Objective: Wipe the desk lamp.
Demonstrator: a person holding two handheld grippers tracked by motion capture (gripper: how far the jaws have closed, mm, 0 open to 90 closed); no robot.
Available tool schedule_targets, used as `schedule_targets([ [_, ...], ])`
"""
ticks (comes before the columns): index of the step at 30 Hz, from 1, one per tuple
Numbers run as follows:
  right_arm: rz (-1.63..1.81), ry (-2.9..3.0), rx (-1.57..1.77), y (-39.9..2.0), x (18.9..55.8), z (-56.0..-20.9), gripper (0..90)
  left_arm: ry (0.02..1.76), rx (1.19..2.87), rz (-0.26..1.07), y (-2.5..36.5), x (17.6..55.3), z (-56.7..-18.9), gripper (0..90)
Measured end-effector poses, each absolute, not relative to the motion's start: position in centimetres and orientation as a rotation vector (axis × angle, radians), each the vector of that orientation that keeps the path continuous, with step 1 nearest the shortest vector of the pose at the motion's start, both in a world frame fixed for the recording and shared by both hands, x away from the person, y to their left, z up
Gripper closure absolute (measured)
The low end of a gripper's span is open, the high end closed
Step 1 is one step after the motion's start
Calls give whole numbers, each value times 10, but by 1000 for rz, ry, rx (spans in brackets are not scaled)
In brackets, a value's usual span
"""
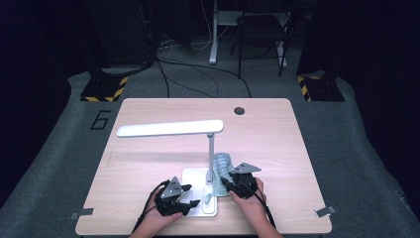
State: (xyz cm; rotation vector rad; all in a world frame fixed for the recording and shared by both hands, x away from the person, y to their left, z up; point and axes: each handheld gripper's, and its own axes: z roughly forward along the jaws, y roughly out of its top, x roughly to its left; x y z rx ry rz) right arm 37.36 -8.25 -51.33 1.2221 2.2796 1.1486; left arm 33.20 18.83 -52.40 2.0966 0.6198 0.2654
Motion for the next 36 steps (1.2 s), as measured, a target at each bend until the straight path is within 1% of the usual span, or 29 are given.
schedule_targets([
  [4,1146,2252,1231,-84,374,-512,553,601,2097,256,185,330,-524,351],
  [9,1098,2249,1211,-76,374,-514,508,576,2097,252,182,328,-525,343],
  [11,1087,2259,1215,-73,375,-516,525,567,2096,255,180,327,-526,332],
  [16,1079,2270,1225,-69,373,-518,575,554,2097,255,177,328,-526,336],
  [18,1083,2275,1221,-68,372,-518,612,559,2093,255,175,328,-526,338],
  [23,1094,2328,1197,-67,368,-518,659,550,2094,255,173,327,-526,341],
  [26,1091,2340,1186,-65,362,-517,667,537,2103,244,172,328,-525,343],
  [36,1125,2365,1184,-70,336,-518,695,569,2090,263,172,330,-526,374],
])
